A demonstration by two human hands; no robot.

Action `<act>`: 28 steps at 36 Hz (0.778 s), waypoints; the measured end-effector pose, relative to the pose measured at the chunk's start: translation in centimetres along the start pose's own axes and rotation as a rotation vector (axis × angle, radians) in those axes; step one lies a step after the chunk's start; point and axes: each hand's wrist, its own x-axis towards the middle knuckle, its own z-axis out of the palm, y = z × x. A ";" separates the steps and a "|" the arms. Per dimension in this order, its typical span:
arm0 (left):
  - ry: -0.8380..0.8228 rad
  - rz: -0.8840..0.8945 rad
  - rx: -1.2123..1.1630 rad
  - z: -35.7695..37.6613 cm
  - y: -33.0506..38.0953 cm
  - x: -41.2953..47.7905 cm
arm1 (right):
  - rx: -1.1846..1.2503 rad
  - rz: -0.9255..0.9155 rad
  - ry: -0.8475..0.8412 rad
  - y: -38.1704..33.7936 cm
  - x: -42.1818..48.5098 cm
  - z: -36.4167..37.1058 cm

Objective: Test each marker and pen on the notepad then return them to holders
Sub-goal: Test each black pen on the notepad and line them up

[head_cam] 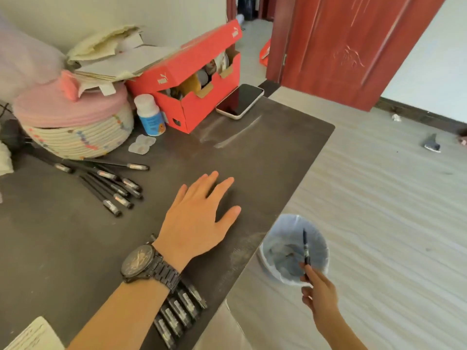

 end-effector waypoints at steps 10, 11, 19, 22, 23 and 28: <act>-0.033 -0.026 0.040 2.3 -0.8 0.2 | -0.241 0.351 0.021 7.0 7.8 3.5; -0.029 -0.029 0.039 2.3 -0.8 0.2 | -0.254 0.349 0.032 6.9 8.6 4.0; 0.008 -0.028 0.056 2.4 -0.7 0.2 | -0.264 0.310 0.127 5.9 13.0 6.4; 0.038 -0.031 0.058 2.7 -0.7 0.3 | -0.357 0.306 0.119 6.6 13.1 7.0; 0.047 -0.032 0.059 2.7 -0.7 0.3 | -0.453 0.276 0.106 7.1 13.1 7.1; 0.055 -0.027 0.058 2.8 -0.8 0.2 | -0.790 0.119 0.022 8.1 12.0 7.1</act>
